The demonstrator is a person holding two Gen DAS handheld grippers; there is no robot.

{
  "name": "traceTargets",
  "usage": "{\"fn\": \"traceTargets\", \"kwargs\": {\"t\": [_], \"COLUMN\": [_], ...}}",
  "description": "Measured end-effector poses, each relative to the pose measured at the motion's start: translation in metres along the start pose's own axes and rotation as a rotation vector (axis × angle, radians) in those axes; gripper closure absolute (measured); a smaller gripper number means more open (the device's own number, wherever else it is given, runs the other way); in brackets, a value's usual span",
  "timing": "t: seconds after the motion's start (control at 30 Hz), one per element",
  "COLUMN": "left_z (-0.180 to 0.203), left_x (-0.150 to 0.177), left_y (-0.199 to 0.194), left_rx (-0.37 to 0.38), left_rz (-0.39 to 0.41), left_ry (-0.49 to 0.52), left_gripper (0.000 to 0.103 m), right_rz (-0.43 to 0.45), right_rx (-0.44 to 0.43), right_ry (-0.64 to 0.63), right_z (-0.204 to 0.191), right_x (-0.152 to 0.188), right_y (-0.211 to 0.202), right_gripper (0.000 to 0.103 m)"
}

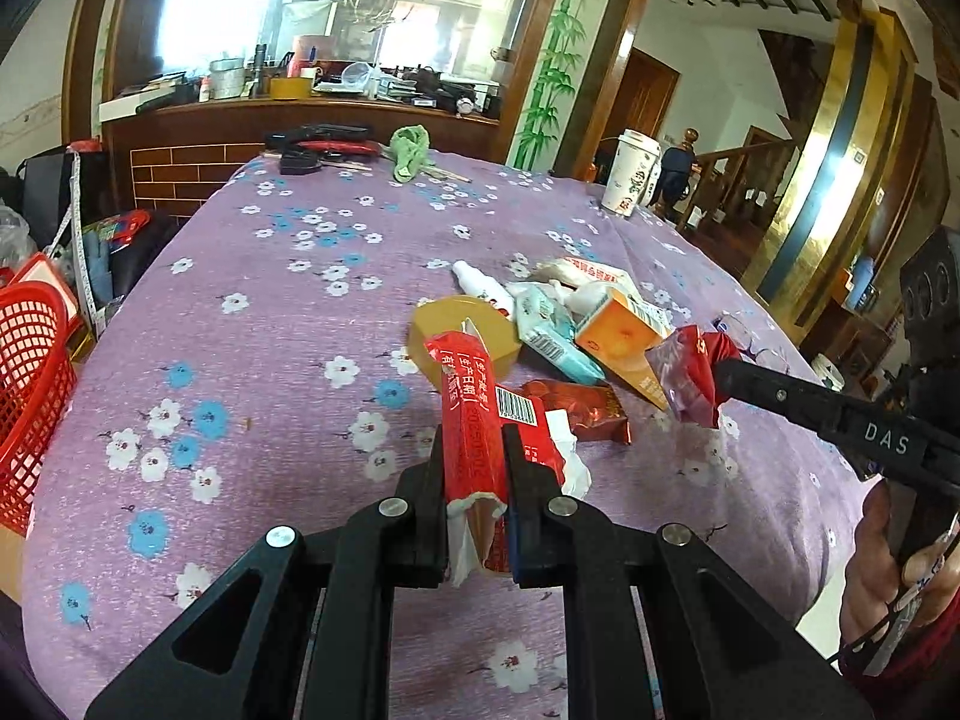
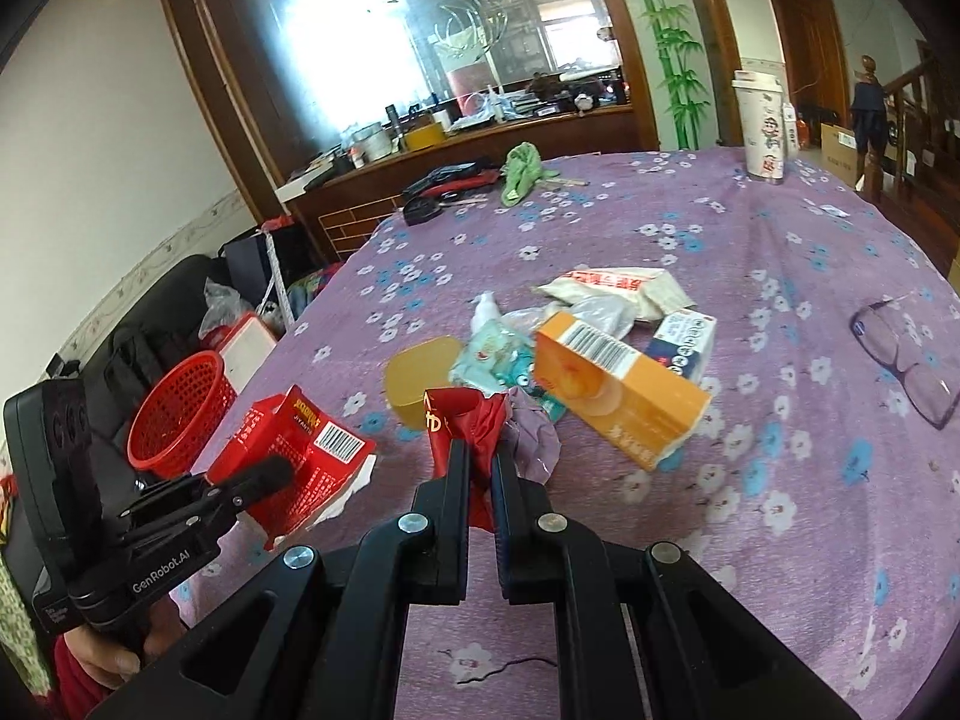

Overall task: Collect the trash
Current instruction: 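Carry the red tube and red bag over the red basket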

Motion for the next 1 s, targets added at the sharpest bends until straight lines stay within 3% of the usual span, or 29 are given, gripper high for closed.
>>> {"fn": "traceTargets", "kwargs": {"t": [0.63, 1.0], "left_z": [-0.026, -0.042], "left_x": [0.001, -0.002], "left_y": [-0.011, -0.022], "left_rx": [-0.021, -0.04], "left_rz": [0.019, 0.044], "left_ry": [-0.047, -0.074], "left_gripper": [0.09, 0.09], "right_rz": [-0.04, -0.06], "right_rx": [-0.02, -0.044], "right_ry": [-0.05, -0.116], "right_z": [-0.024, -0.057], "right_x": [0.001, -0.001], "right_y": [0.014, 0.023], "right_gripper": [0.096, 0.096]}}
Point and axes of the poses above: each gripper's, at about its wrist camera, not at the fingertips, and y roughly the way its jaws point, z to its right, x to its underside, the point moved 9 cm from there along y, roughly the way its jaws point, and after that the axes turned 7 degrees about -z, right-handed, at the moved point
